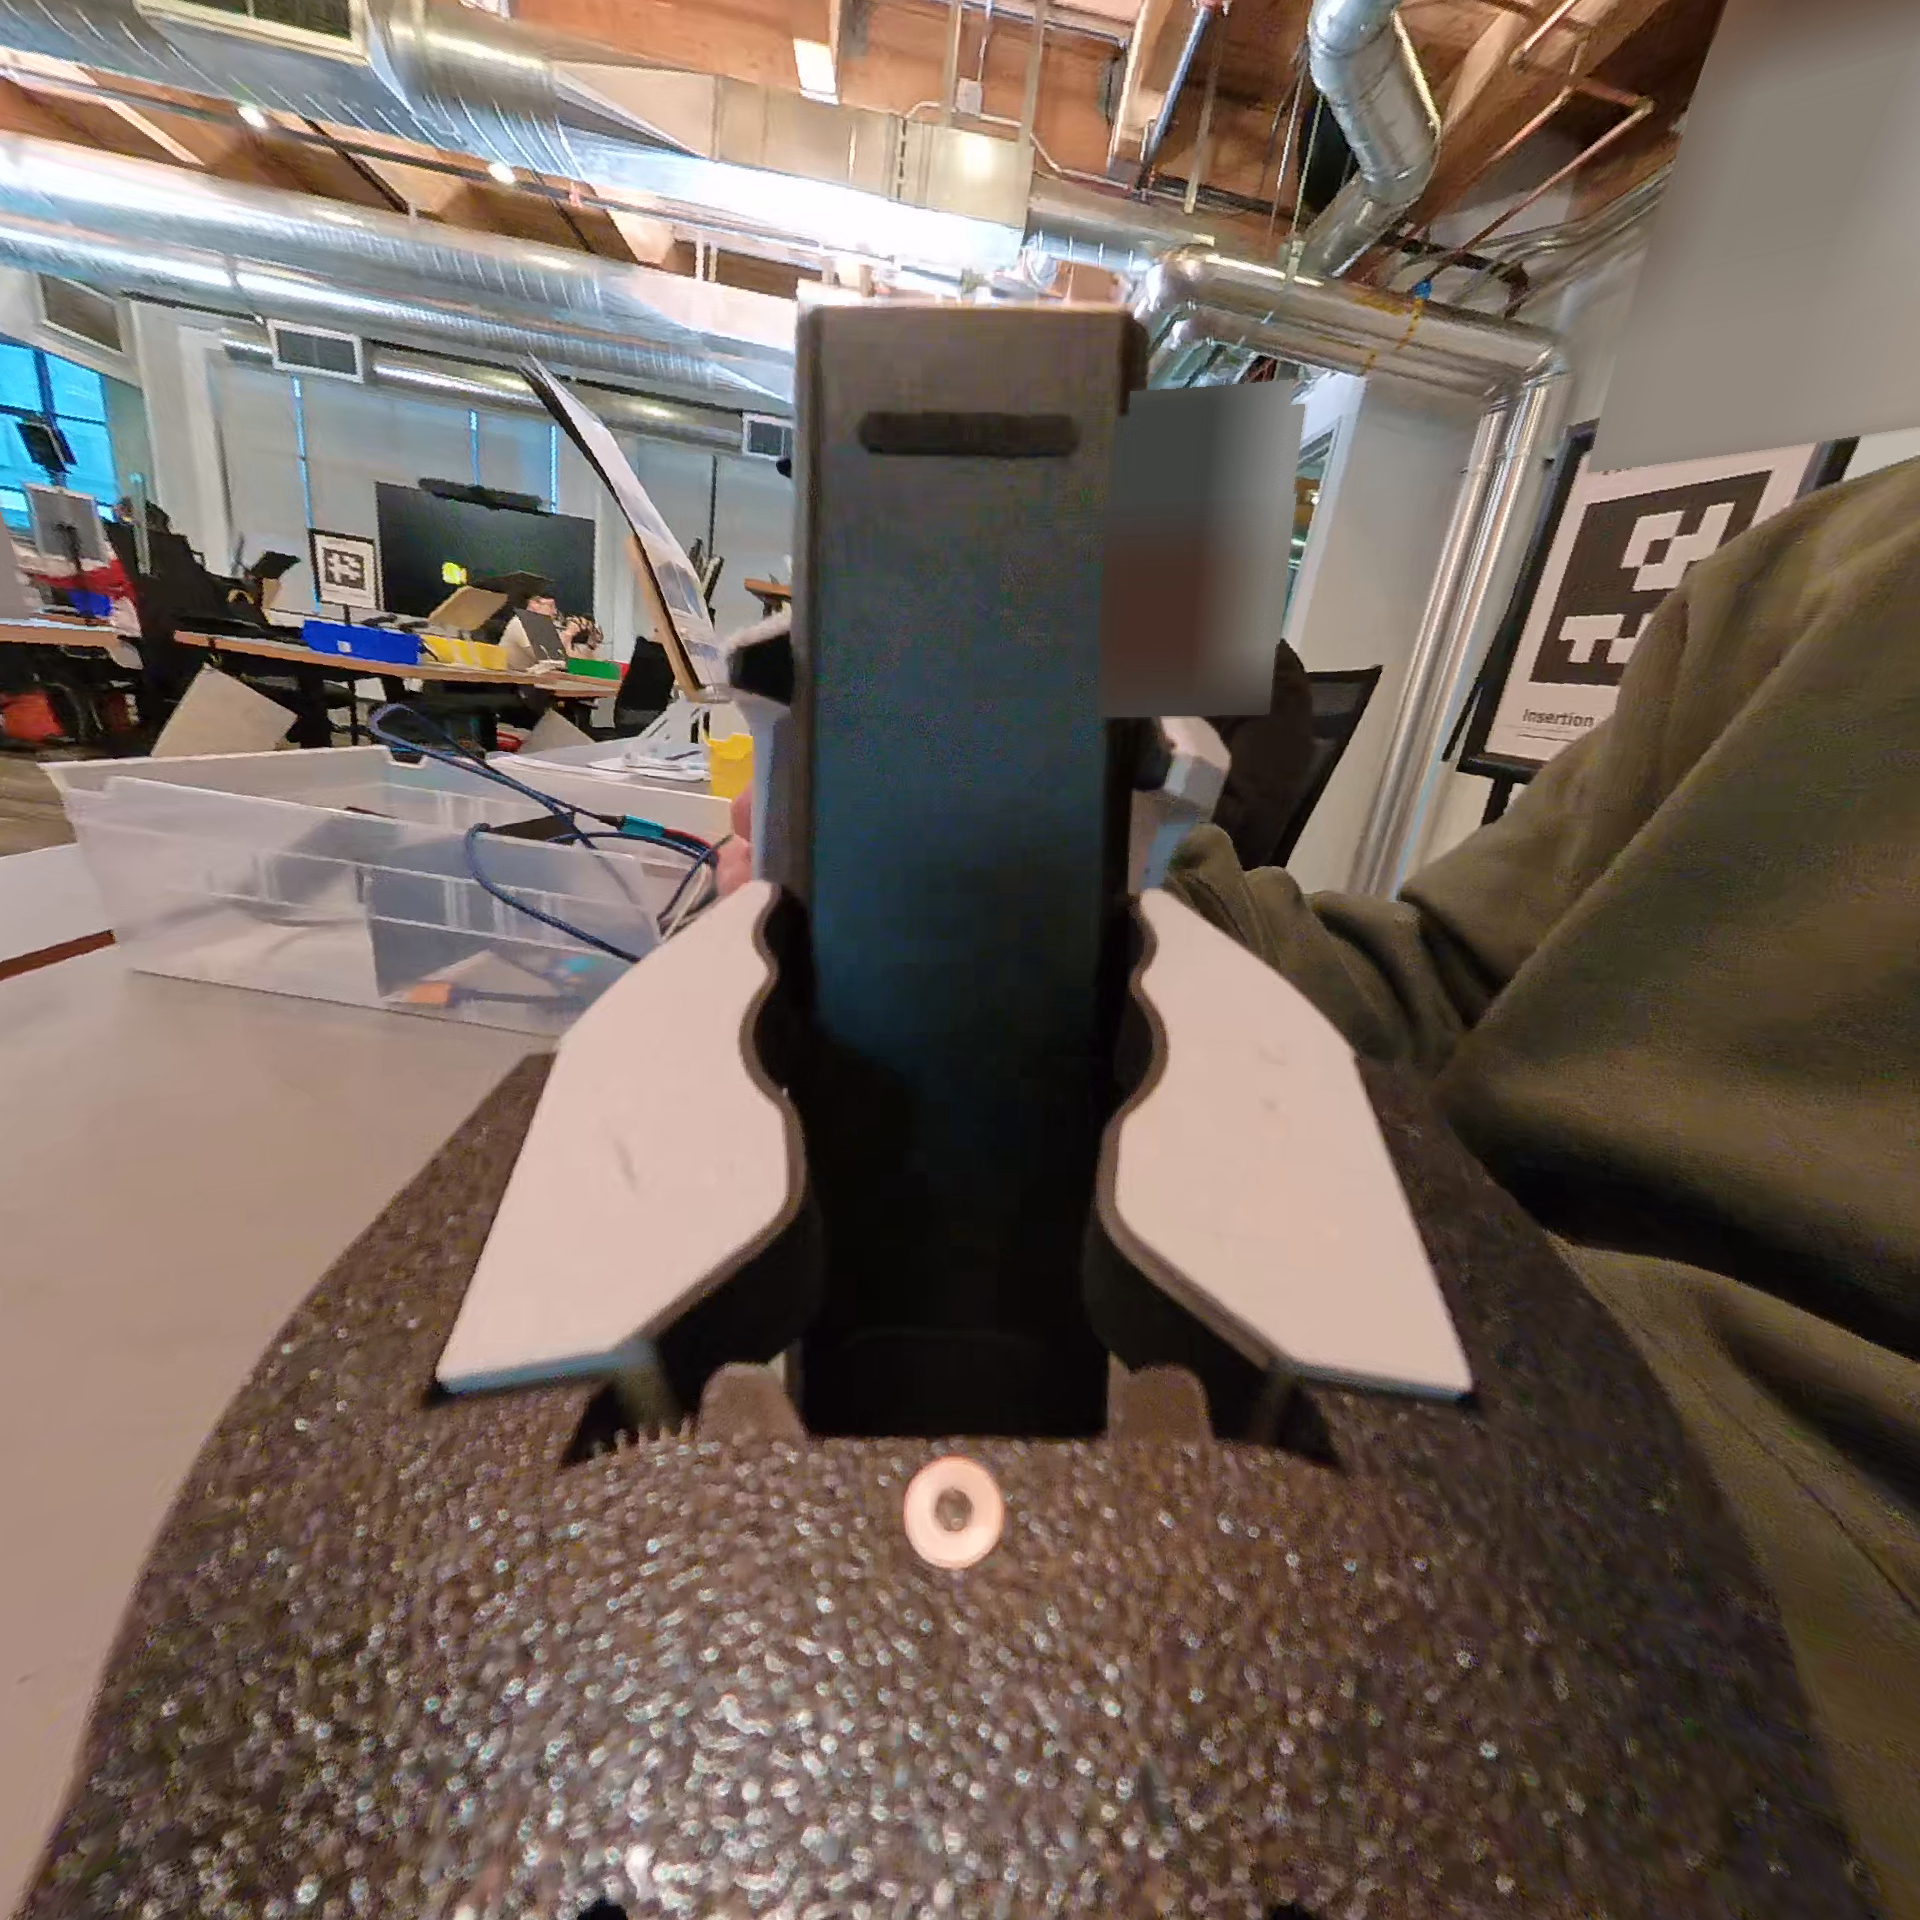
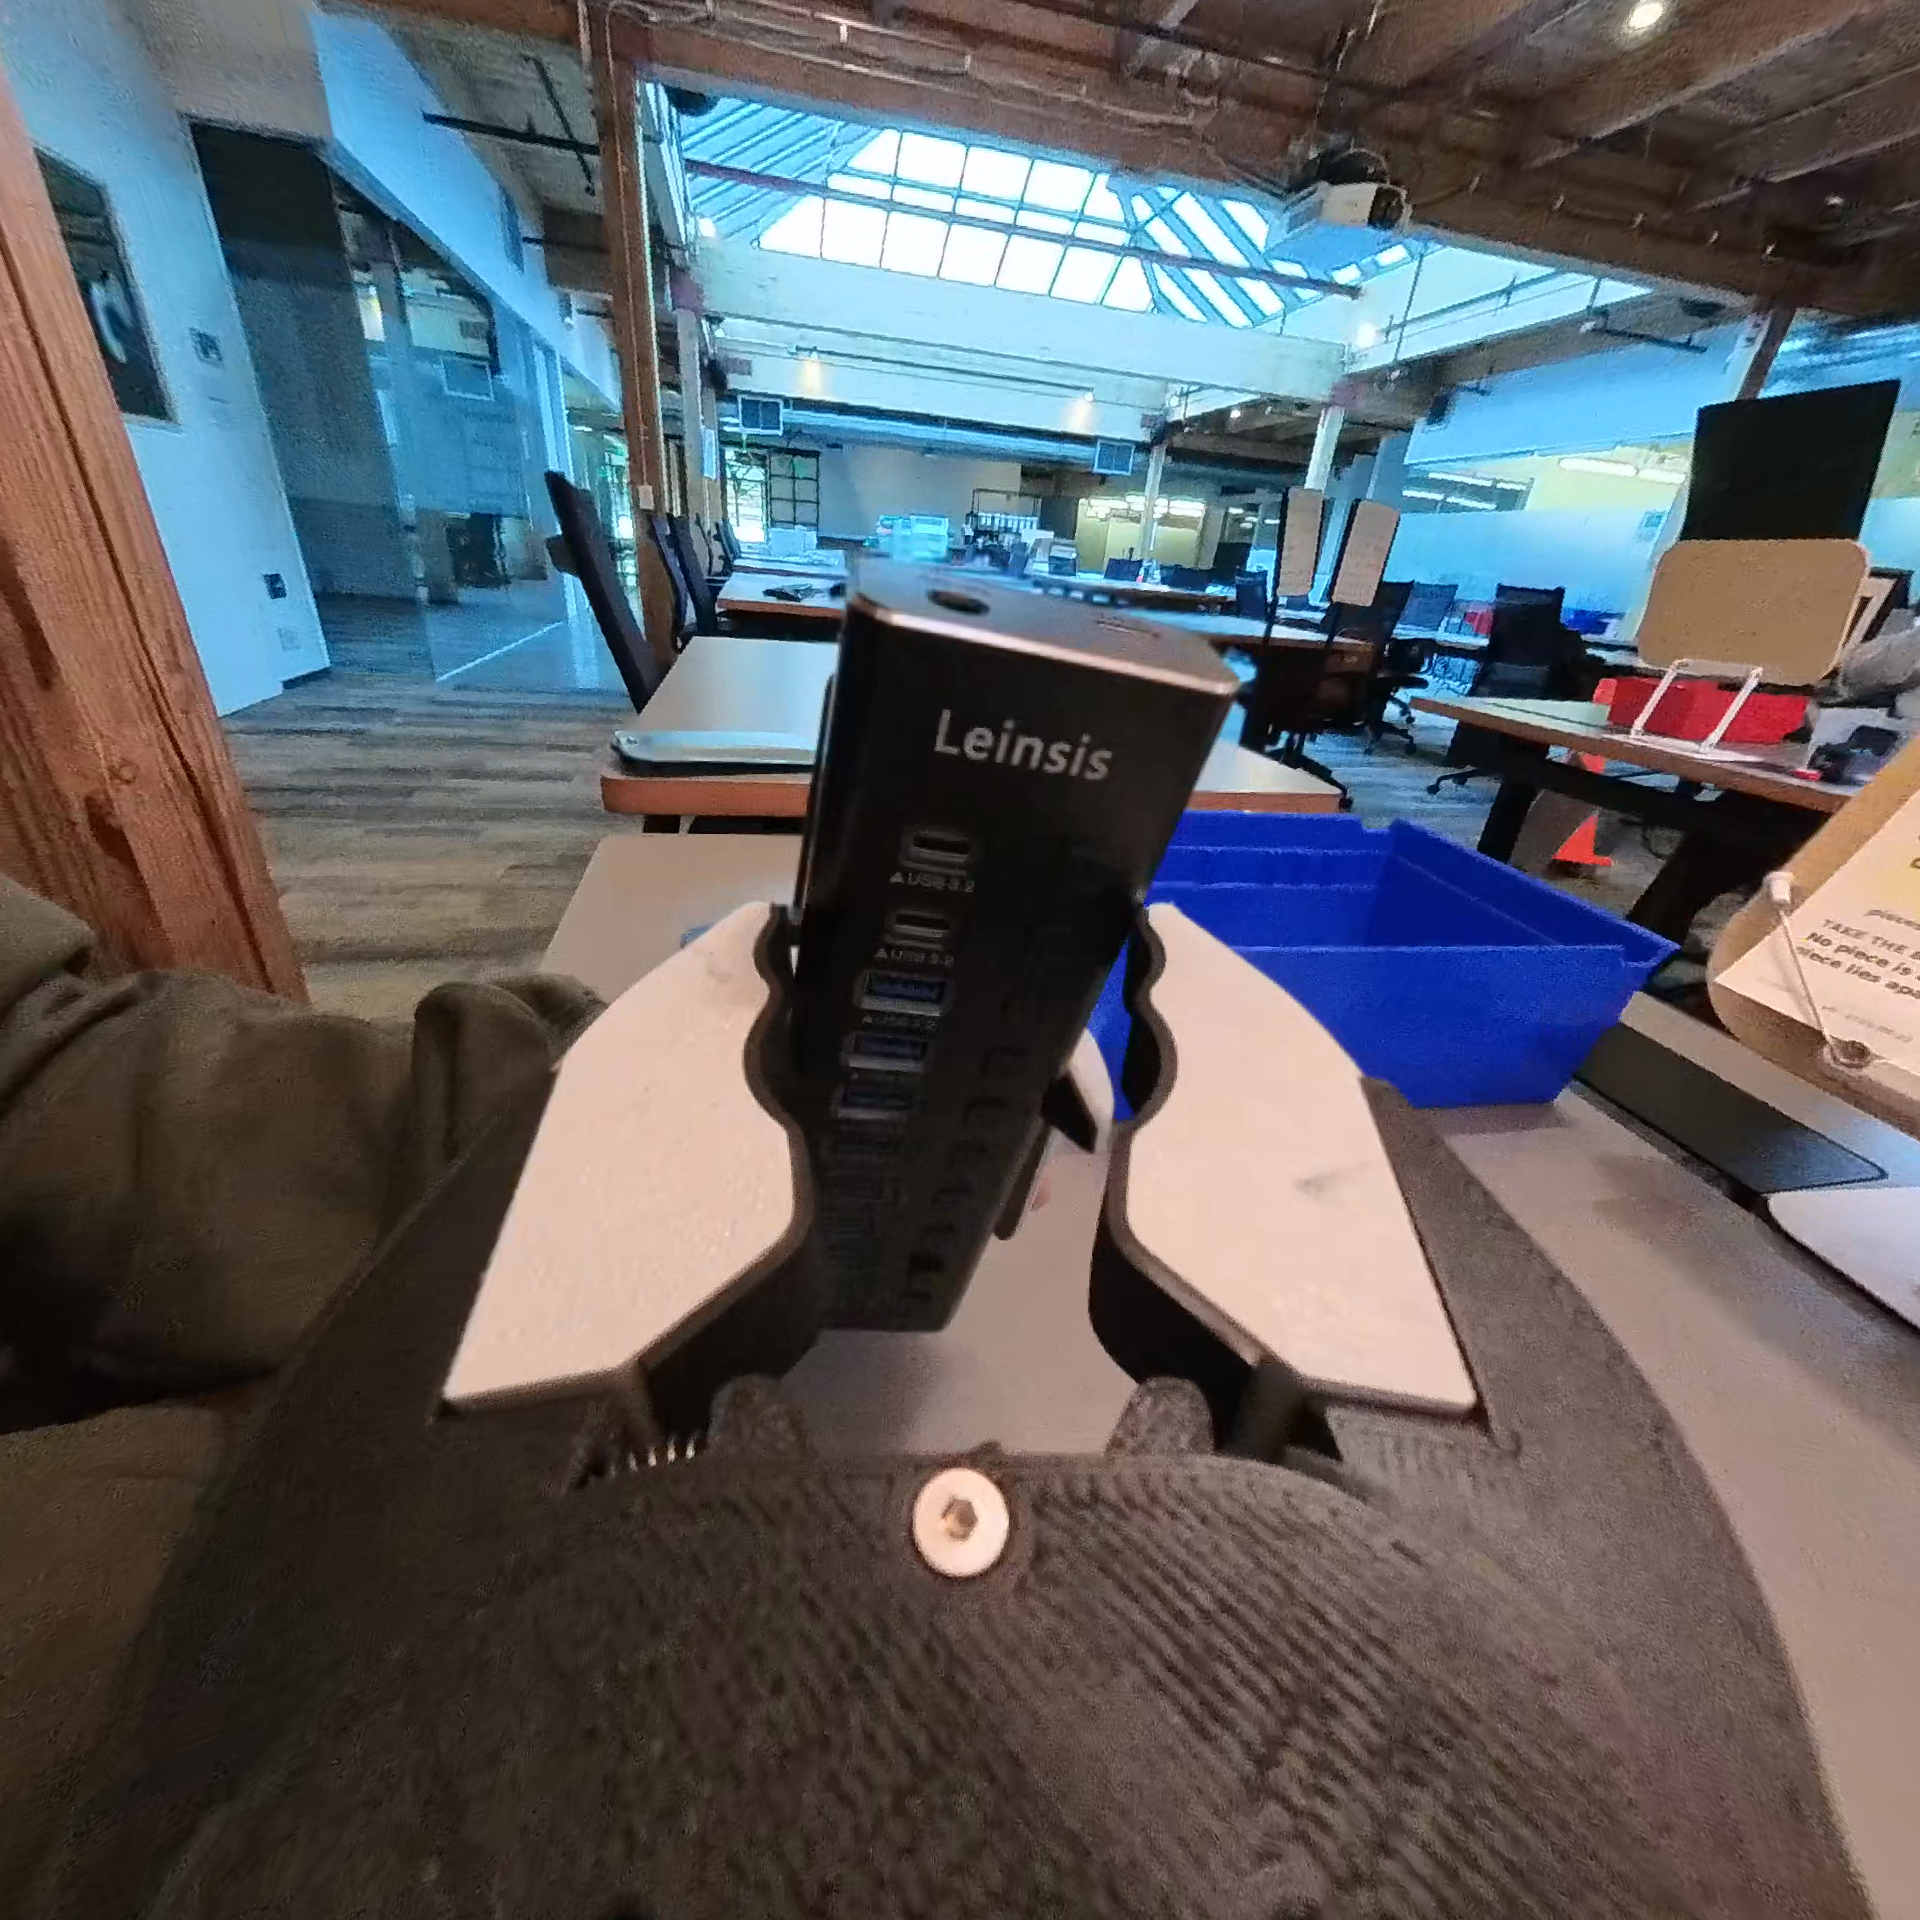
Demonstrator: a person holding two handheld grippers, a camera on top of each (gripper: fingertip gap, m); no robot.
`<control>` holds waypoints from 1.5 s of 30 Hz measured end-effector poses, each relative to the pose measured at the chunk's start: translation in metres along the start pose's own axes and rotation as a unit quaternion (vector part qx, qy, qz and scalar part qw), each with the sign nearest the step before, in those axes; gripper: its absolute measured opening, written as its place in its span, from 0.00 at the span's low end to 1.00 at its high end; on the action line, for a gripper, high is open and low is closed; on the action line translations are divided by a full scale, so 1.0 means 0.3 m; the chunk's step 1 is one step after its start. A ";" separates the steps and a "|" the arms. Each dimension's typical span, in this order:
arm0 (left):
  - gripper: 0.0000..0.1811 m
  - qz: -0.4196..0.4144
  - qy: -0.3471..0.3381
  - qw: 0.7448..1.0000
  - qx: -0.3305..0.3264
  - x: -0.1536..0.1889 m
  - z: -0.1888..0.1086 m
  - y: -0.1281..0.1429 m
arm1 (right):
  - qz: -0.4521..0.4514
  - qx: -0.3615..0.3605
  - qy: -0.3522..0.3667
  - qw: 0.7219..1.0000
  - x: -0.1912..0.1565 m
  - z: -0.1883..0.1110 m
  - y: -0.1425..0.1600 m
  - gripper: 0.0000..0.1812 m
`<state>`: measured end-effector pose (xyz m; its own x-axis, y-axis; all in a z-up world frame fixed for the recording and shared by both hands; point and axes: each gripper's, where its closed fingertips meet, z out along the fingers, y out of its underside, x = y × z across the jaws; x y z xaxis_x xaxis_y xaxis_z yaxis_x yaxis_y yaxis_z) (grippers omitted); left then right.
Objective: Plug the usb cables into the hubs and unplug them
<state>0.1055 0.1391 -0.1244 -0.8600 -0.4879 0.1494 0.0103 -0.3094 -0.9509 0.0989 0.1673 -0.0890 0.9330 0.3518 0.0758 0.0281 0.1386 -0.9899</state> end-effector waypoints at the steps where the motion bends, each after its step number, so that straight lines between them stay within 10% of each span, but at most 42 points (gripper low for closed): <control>1: 0.33 0.000 0.001 1.000 -0.006 0.001 0.001 0.006 | 0.003 -0.009 -0.006 1.000 -0.003 0.002 0.003 0.34; 11: 0.38 0.027 -0.084 0.995 -0.043 -0.064 0.004 0.013 | -0.084 -0.125 0.027 0.988 0.045 -0.032 0.026 0.33; 17: 0.40 0.042 -0.162 0.986 -0.019 -0.130 -0.082 -0.037 | -0.169 -0.199 0.137 0.956 0.285 -0.231 -0.112 0.33; 25: 0.34 0.016 -0.171 0.985 0.000 -0.158 -0.122 -0.037 | -0.337 -0.444 0.307 0.771 0.932 -0.688 -0.322 0.33; 35: 0.35 0.004 -0.160 0.987 -0.031 -0.167 -0.105 0.022 | -0.244 -0.698 0.190 0.646 1.233 -1.038 0.180 0.32; 38: 0.35 0.007 -0.155 0.987 -0.048 -0.165 -0.092 0.042 | -0.205 -0.697 0.168 0.666 1.221 -1.037 0.300 0.31; 40: 0.35 0.007 -0.152 0.987 -0.055 -0.163 -0.082 0.052 | -0.238 -0.677 0.182 0.672 1.244 -1.006 0.295 0.00; 45: 0.36 0.004 -0.147 0.986 -0.075 -0.164 -0.061 0.087 | -0.226 -0.668 0.200 0.681 1.237 -0.983 0.247 0.16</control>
<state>0.1389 0.1699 -0.1614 -0.6752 -0.7118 0.1936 -0.0784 -0.1918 -0.9783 0.5531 0.0353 -0.1695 0.7365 0.2356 0.6341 0.3968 -0.9097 -0.1229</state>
